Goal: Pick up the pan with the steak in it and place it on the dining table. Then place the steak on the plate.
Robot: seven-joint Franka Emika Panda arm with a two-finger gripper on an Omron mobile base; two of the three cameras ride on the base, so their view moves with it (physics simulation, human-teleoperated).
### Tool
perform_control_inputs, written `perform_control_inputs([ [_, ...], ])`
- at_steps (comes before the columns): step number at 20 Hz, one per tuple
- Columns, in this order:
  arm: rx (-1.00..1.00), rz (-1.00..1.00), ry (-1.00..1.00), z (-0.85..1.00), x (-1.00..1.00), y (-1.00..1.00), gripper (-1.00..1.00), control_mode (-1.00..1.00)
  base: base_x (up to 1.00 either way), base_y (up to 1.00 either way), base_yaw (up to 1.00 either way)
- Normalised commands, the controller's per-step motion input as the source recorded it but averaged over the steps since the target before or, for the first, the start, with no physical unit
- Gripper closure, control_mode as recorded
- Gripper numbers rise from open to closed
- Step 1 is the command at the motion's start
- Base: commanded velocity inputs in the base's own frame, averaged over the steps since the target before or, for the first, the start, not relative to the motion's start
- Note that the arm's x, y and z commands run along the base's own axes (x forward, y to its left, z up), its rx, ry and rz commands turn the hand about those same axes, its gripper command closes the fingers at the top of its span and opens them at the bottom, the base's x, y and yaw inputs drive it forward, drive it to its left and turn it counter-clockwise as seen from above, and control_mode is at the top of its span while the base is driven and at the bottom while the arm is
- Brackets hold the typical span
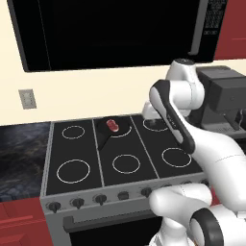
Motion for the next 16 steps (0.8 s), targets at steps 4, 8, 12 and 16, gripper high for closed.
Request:
perform_control_inputs([
  [4,0.00,0.00,-0.01,-0.23,-0.05,0.39,-1.00,-1.00,0.00,0.00,0.00],
  [8,0.00,0.00,0.00,-0.29,0.06,0.36,-1.00,-1.00,0.00,0.00,0.00],
  [12,0.00,0.00,0.00,-0.30,0.20,0.36,-1.00,-1.00,0.00,0.00,0.00],
  [16,0.00,0.00,0.00,-0.33,0.35,0.43,-1.00,-1.00,0.00,0.00,0.00],
])
